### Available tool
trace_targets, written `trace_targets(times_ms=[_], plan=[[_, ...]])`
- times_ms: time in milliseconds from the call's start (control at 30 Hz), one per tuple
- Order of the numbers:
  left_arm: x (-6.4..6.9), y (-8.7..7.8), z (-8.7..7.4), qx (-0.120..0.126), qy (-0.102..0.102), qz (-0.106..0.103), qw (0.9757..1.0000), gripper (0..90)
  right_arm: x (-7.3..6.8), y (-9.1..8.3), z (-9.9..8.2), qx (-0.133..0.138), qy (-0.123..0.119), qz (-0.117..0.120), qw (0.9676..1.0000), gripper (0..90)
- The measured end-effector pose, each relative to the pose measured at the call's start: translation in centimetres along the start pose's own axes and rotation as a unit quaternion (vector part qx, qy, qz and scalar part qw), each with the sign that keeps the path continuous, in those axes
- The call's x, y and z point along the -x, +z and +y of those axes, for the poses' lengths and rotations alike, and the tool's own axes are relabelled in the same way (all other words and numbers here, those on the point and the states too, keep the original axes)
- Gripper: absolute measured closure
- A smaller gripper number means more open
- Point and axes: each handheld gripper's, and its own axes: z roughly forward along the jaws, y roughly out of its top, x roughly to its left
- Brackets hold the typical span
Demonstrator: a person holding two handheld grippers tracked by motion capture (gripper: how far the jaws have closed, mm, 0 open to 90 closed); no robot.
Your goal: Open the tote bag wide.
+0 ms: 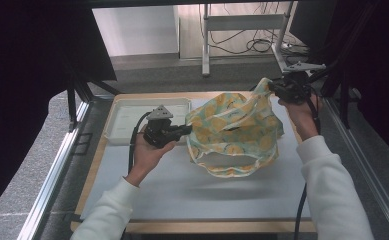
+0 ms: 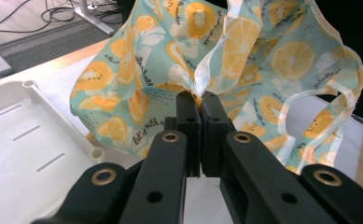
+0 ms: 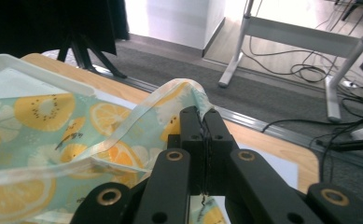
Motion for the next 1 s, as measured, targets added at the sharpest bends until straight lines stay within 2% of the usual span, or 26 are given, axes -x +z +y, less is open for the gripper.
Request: trace_targets(times_ms=[333, 633, 867, 1000], plan=[[-1.1, -0.1, 1.0, 0.006, -0.006, 0.016, 0.9998, 88.7, 0.4, 0.0, 1.7, 0.01, -0.012, -0.022, 0.9996, 87.7], [-2.3, 0.9, 2.1, 0.008, -0.013, 0.026, 0.9995, 88.7, 1.3, 0.8, 2.7, 0.012, -0.014, -0.036, 0.9992, 87.7], [-3.5, 1.3, 2.6, 0.013, -0.03, 0.026, 0.9991, 88.7, 2.1, 2.0, 2.5, 0.014, 0.008, -0.032, 0.9994, 87.7], [-3.6, 1.2, 2.6, 0.015, -0.034, 0.023, 0.999, 88.7, 2.1, 2.3, 2.5, 0.014, 0.009, -0.029, 0.9994, 87.7]])
